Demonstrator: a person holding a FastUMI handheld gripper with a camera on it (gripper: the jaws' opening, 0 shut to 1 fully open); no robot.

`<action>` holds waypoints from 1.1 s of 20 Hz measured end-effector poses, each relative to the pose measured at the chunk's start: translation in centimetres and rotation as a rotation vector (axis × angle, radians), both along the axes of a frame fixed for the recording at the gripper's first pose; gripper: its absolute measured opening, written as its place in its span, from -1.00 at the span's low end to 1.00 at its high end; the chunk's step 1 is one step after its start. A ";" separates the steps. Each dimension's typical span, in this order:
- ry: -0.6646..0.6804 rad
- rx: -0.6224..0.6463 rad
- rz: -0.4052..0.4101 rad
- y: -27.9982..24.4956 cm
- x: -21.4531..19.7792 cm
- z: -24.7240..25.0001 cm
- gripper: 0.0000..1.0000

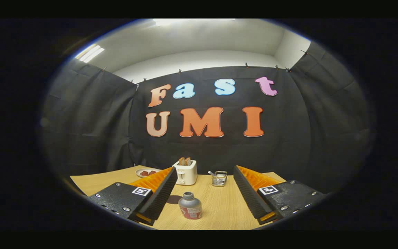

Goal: Take the bottle from table, then pour the juice into the cup, finally place the bottle on the coaster

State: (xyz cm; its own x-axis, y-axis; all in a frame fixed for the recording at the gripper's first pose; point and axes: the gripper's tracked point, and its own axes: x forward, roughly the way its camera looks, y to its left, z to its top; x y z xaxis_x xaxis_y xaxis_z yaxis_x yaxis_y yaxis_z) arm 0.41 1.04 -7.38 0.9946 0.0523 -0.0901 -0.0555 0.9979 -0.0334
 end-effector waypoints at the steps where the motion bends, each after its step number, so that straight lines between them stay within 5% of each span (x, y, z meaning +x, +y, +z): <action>1: 0.013 -0.004 0.004 0.3 0.1 -1.2 0.94; 22: 0.279 0.014 0.056 3.9 3.2 -20.2 0.95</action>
State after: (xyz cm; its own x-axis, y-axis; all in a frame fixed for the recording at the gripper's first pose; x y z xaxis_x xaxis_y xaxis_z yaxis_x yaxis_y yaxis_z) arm 3.62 4.94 -27.56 0.9270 0.1090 -0.3589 -0.1152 0.9933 0.0042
